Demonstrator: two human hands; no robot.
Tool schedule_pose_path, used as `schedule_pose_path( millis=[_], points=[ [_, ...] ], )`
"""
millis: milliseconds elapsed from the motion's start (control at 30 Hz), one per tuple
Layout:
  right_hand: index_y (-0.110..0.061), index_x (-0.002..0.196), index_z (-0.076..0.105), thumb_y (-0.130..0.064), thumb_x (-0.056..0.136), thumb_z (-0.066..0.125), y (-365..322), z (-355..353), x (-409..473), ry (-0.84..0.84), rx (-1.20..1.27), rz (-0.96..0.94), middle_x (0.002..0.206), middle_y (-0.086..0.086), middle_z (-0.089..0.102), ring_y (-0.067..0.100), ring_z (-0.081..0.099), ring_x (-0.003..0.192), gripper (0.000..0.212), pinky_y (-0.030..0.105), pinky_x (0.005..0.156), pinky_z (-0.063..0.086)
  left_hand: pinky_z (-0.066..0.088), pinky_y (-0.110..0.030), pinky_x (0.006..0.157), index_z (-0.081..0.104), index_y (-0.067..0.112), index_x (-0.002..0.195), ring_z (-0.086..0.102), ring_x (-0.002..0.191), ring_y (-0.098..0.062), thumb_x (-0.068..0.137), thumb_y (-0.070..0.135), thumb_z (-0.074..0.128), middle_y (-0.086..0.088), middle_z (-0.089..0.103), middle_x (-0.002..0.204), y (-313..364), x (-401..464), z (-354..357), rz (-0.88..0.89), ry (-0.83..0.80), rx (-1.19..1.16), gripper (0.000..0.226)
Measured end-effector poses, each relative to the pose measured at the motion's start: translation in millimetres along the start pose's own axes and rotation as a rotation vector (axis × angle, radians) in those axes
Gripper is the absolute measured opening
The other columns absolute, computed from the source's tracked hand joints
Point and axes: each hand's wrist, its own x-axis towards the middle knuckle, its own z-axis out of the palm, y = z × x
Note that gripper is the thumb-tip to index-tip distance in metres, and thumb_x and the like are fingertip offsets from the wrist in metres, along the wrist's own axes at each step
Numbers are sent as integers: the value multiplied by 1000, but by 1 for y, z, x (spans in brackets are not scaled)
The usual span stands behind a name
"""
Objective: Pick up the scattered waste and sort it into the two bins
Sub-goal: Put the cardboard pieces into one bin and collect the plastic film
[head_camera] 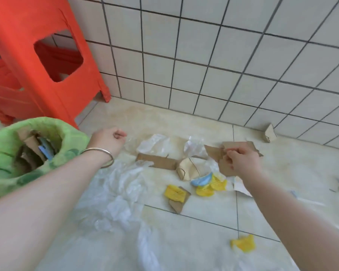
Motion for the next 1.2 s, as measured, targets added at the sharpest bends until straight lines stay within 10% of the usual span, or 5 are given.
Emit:
schedule_pose_path(
  millis=[267,767,1200],
  points=[
    [-20,70,61,-9,87,50,96,-44,7,-46,29,238,70,0,63,20,59,74,23,36,75,48,49,-28,92,69,25,96,62,101,-25,84,17,50,-2,65,120,19,-51,112,-109,-232,110,24],
    [-21,81,64,-12,86,48,160,86,59,-281,-158,294,78,-3,66,25,63,88,19,33,74,49,47,-28,92,62,8,113,58,116,-27,85,26,50,-10,63,124,-59,-53,256,-451,-660,524,36],
    [-16,135,40,-22,90,54,136,150,124,-298,-533,-2,138,7,42,27,38,128,48,35,102,34,46,-34,83,50,17,111,58,105,-26,80,37,64,-5,51,115,-48,-50,295,-403,-425,294,39]
  ],
)
